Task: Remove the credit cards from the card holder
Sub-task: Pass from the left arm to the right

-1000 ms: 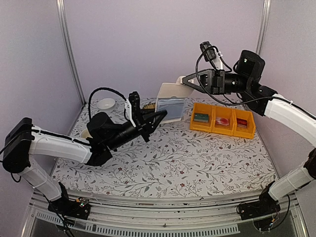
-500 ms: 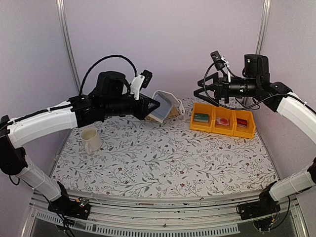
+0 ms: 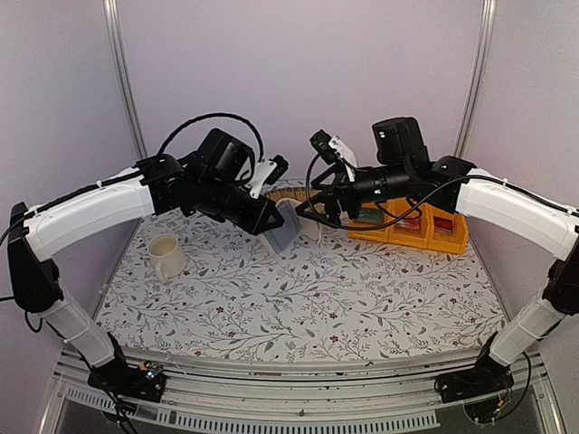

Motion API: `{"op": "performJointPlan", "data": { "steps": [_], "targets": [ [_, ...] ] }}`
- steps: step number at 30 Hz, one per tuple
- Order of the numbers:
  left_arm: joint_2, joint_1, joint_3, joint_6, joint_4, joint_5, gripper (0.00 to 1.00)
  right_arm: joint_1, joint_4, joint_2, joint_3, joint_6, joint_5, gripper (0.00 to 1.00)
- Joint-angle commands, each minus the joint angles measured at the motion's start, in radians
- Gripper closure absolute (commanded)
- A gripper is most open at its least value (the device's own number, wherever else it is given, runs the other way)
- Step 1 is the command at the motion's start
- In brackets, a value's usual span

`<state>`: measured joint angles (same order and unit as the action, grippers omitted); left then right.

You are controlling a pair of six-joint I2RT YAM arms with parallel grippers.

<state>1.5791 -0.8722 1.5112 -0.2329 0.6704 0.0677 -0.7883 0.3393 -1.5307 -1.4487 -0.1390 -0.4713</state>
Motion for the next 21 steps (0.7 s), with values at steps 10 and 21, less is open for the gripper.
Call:
{"op": "performJointPlan", "data": {
  "steps": [10, 21],
  "targets": [
    [-0.087, 0.007, -0.046, 0.097, -0.084, 0.191, 1.0, -0.019, 0.052, -0.135, -0.062, -0.059, -0.077, 0.31],
    [-0.113, 0.025, -0.085, 0.135, -0.115, 0.276, 1.0, 0.027, 0.011, -0.074, -0.007, -0.003, -0.178, 0.99]
  ]
}}
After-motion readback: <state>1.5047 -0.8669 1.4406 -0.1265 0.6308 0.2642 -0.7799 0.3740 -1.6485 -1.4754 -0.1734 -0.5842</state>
